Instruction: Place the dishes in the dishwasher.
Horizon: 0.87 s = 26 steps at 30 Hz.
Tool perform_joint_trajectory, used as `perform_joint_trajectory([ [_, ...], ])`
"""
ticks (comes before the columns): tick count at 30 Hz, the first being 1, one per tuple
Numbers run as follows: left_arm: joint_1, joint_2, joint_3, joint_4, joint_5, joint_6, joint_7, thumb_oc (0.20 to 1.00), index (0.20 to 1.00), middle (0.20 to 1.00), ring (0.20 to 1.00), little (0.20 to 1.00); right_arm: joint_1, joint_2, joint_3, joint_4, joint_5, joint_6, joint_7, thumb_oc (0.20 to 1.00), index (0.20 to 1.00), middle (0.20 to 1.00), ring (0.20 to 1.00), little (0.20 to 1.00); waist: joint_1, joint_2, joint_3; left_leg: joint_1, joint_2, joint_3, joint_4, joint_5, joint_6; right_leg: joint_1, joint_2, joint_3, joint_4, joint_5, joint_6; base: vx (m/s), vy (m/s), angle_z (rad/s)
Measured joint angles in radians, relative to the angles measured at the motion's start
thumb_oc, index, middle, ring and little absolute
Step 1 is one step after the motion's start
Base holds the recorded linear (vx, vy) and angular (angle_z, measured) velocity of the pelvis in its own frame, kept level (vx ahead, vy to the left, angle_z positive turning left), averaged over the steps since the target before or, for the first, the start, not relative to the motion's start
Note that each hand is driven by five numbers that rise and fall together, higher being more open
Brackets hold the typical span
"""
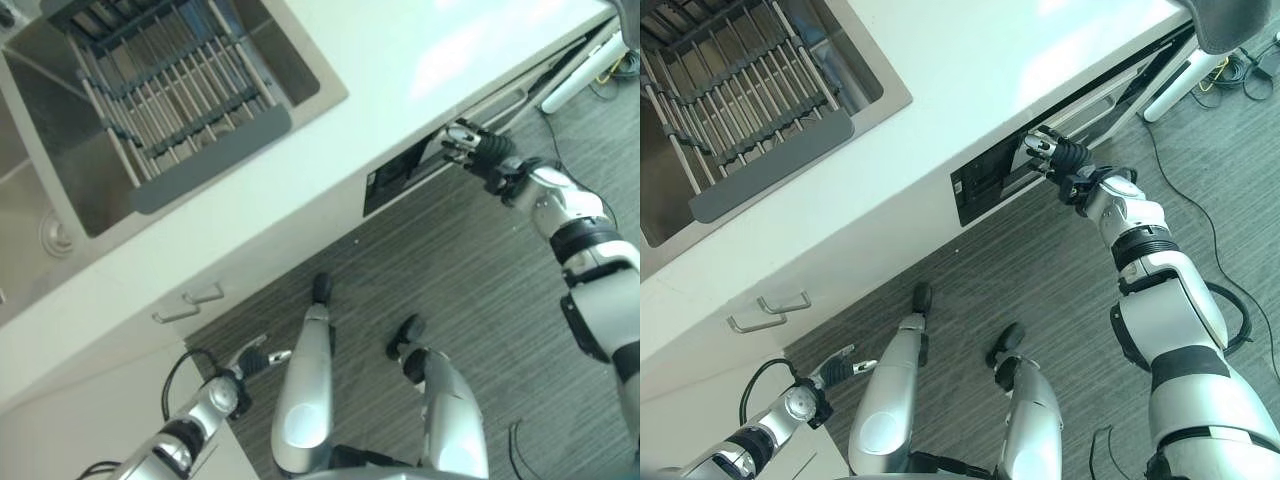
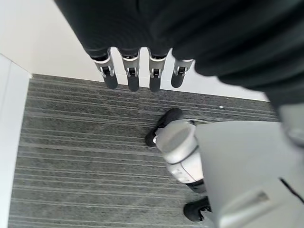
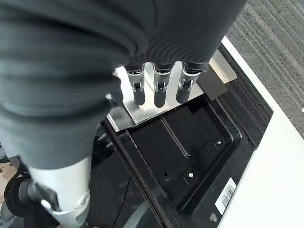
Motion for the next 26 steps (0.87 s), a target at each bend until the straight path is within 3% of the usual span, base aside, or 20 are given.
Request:
perform_joint_trajectory([
  [3, -0.010, 0.013, -0.001, -0.007, -0.013, 0.014, -0.003, 1.000, 1.000, 1.000, 1.000, 1.000, 0.000, 0.004, 0.008, 0.000, 0.000, -0.012, -0.010, 1.000, 1.000, 1.000, 1.000, 1.000, 0.000, -0.002, 0.001, 0.002, 0.006, 0.000, -0.013, 0.011, 0.003, 0.009, 0.013, -0.003, -0.029, 0.017, 0.002, -0.04, -0.101, -0.01],
  [6, -0.030, 0.012, 0.011, -0.013, -0.115, 0.053, -0.026, 1.000, 1.000, 1.000, 1.000, 1.000, 0.009, 0.030, 0.005, 0.011, 0.015, -0.047, -0.033, 1.000, 1.000, 1.000, 1.000, 1.000, -0.001, -0.005, 0.001, 0.019, 0.009, 0.005, -0.045, 0.029, 0.001, 0.012, 0.019, -0.002, -0.039, 0.022, -0.003, -0.05, 0.001, -0.03],
  [11, -0.019, -0.115, 0.155, 0.004, -0.319, 0.094, -0.112, 1.000, 1.000, 1.000, 1.000, 1.000, 0.235, 0.176, -0.213, -0.007, 0.080, -0.115, -0.048, 1.000, 1.000, 1.000, 1.000, 1.000, -0.011, -0.004, 0.000, 0.100, -0.017, 0.047, -0.104, 0.040, 0.013, 0.043, -0.010, 0.032, -0.038, 0.005, 0.027, -0.08, 0.057, -0.06],
  [16, 0.020, -0.181, 0.197, 0.020, -0.444, 0.095, -0.202, 1.000, 1.000, 1.000, 1.000, 1.000, 0.711, 0.299, -0.301, -0.130, 0.117, -0.178, -0.107, 1.000, 1.000, 1.000, 1.000, 1.000, -0.086, 0.002, -0.003, 0.147, -0.046, 0.112, -0.117, 0.022, 0.046, 0.067, -0.030, 0.086, -0.088, 0.044, 0.049, -0.04, 0.107, -0.26],
  [18, 0.049, -0.198, 0.247, 0.061, -0.485, 0.091, -0.207, 1.000, 1.000, 1.000, 1.000, 1.000, 0.920, 0.336, -0.305, -0.116, 0.095, -0.229, -0.133, 1.000, 1.000, 1.000, 1.000, 1.000, -0.162, 0.009, -0.005, 0.231, -0.053, 0.153, -0.156, 0.015, 0.057, 0.145, -0.028, 0.112, -0.163, 0.081, 0.072, -0.01, 0.013, -0.43],
  [19, 0.051, -0.202, 0.256, 0.068, -0.488, 0.091, -0.207, 1.000, 1.000, 1.000, 1.000, 1.000, 0.955, 0.338, -0.305, -0.114, 0.085, -0.239, -0.134, 1.000, 1.000, 1.000, 1.000, 1.000, -0.175, 0.010, -0.006, 0.247, -0.055, 0.161, -0.164, 0.014, 0.058, 0.161, -0.028, 0.116, -0.177, 0.086, 0.075, -0.01, -0.049, -0.34],
  [20, 0.059, -0.219, 0.286, 0.081, -0.501, 0.081, -0.223, 1.000, 1.000, 1.000, 1.000, 1.000, 1.098, 0.340, -0.336, -0.096, 0.026, -0.322, -0.110, 1.000, 1.000, 1.000, 1.000, 1.000, -0.211, 0.018, -0.011, 0.311, -0.061, 0.178, -0.189, 0.011, 0.061, 0.222, -0.026, 0.131, -0.223, 0.103, 0.085, 0.00, -0.075, -0.35],
  [22, 0.102, -0.246, 0.314, 0.078, -0.511, 0.052, -0.247, 1.000, 1.000, 1.000, 1.000, 1.000, 1.193, 0.288, -0.343, -0.041, -0.096, -0.351, -0.086, 1.000, 1.000, 1.000, 1.000, 1.000, -0.242, 0.024, -0.053, 0.395, -0.064, 0.204, -0.232, 0.000, 0.058, 0.305, -0.015, 0.141, -0.303, 0.127, 0.106, -0.01, -0.152, -0.46],
  [23, 0.141, -0.257, 0.324, 0.070, -0.549, 0.053, -0.267, 1.000, 1.000, 1.000, 1.000, 1.000, 1.242, 0.263, -0.335, -0.042, -0.179, -0.379, -0.058, 1.000, 1.000, 1.000, 1.000, 1.000, -0.248, 0.024, -0.130, 0.410, -0.056, 0.218, -0.255, -0.007, 0.051, 0.316, -0.003, 0.141, -0.336, 0.141, 0.105, -0.02, -0.279, -0.35],
  [26, 0.214, -0.262, 0.360, 0.047, -0.553, 0.064, -0.293, 1.000, 1.000, 1.000, 1.000, 1.000, 1.271, 0.261, -0.327, -0.015, -0.246, -0.408, 0.034, 1.000, 1.000, 1.000, 1.000, 1.000, -0.244, 0.026, -0.220, 0.449, -0.032, 0.217, -0.269, -0.003, 0.039, 0.358, 0.027, 0.134, -0.357, 0.135, 0.090, 0.00, -0.186, -0.05],
])
